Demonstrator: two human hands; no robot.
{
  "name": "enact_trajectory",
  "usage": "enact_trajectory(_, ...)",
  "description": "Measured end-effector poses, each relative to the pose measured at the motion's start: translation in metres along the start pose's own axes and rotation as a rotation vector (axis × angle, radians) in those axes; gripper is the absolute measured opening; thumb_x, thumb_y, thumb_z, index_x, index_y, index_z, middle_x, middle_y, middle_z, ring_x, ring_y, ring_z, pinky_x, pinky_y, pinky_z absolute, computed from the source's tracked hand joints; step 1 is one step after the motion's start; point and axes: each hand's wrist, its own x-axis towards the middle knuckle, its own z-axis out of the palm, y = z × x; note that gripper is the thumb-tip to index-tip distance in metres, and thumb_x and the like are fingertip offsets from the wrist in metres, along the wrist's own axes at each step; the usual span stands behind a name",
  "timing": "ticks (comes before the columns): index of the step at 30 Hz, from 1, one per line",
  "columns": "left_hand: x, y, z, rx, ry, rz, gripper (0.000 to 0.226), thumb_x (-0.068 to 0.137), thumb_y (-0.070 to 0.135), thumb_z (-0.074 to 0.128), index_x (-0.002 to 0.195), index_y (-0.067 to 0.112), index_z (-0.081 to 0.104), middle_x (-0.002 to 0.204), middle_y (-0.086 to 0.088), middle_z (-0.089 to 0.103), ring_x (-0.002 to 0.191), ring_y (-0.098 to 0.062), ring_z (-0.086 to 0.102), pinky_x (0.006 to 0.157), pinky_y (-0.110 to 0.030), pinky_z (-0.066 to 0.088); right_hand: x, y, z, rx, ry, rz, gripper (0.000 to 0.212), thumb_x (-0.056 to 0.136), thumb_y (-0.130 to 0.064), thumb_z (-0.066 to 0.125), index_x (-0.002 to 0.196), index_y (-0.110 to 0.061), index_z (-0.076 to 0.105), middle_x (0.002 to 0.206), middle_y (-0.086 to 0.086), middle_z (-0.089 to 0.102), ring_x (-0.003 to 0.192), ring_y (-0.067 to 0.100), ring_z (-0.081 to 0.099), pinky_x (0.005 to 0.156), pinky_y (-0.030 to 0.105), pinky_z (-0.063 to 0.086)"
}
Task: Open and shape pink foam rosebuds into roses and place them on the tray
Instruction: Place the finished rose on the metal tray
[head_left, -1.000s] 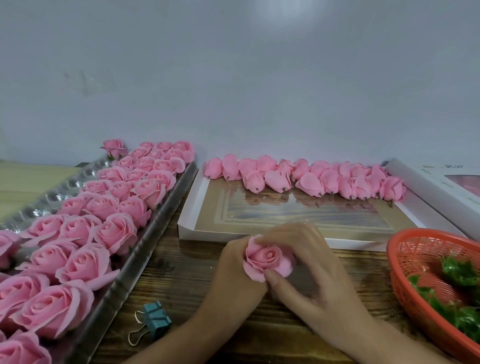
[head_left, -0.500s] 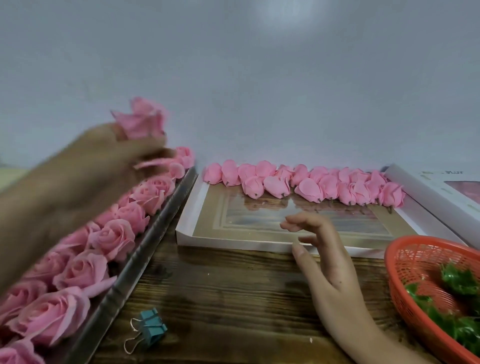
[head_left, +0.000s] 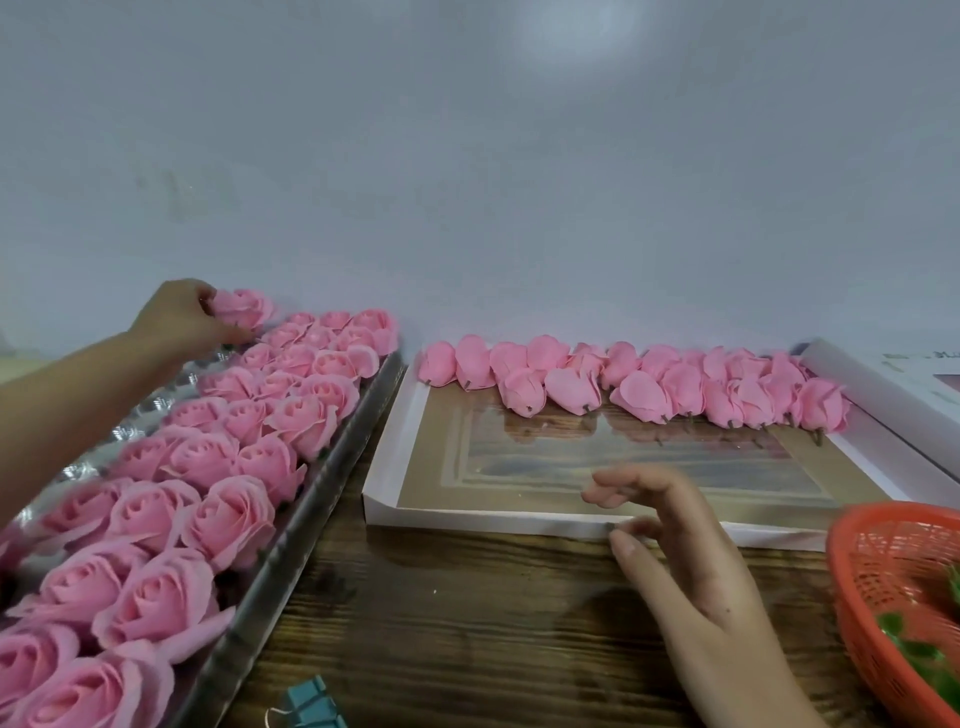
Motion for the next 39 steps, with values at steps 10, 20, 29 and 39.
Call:
enact_trajectory(10, 0.019, -0.016, 0.021, 0.162, 0.083, 0.089, 0.035, 0.072, 0.014, 0.079, 0.060, -0.001, 0.050, 0.061, -0.017, 0.053, 0.059, -0.027, 0.044, 0.051, -0.029, 0.027, 0.003, 0.002, 0.001, 0.011, -0.050, 0.043, 0.038, 0.084, -0.009, 0.052, 0.107, -0.038, 0.062, 0.099, -0.006, 0.070, 0.096, 0.014, 0.062, 0.079, 0.017, 0.045)
enact_trajectory(20, 0.032, -0.014, 0.032, 0.266, 0.032, 0.250, 0.016, 0.081, 0.004, 0.062, 0.095, 0.004, 0.057, 0.086, -0.017, 0.062, 0.062, -0.030, 0.054, 0.070, -0.036, 0.043, 0.004, 0.003, 0.001, 0.079, -0.070, 0.108, 0.034, 0.080, -0.010, 0.053, 0.104, -0.032, 0.065, 0.095, 0.003, 0.071, 0.087, 0.015, 0.062, 0.075, 0.019, 0.047)
enact_trajectory(29, 0.046, -0.006, 0.020, 0.406, -0.109, 0.301, 0.018, 0.073, -0.012, 0.065, 0.090, -0.006, 0.067, 0.082, -0.021, 0.067, 0.068, -0.032, 0.061, 0.077, -0.043, 0.051, 0.006, 0.000, 0.001, 0.049, -0.112, 0.122, 0.029, 0.081, -0.010, 0.053, 0.093, -0.032, 0.069, 0.087, -0.004, 0.069, 0.081, 0.011, 0.060, 0.073, 0.014, 0.045)
enact_trajectory(39, 0.048, -0.015, 0.032, 0.510, -0.095, 0.290, 0.014, 0.084, -0.004, 0.058, 0.078, 0.002, 0.069, 0.065, -0.017, 0.064, 0.047, -0.023, 0.057, 0.063, -0.033, 0.049, 0.005, 0.002, 0.002, 0.026, -0.131, 0.146, 0.031, 0.081, -0.012, 0.054, 0.089, -0.038, 0.068, 0.083, -0.009, 0.067, 0.081, 0.017, 0.062, 0.074, 0.022, 0.047)
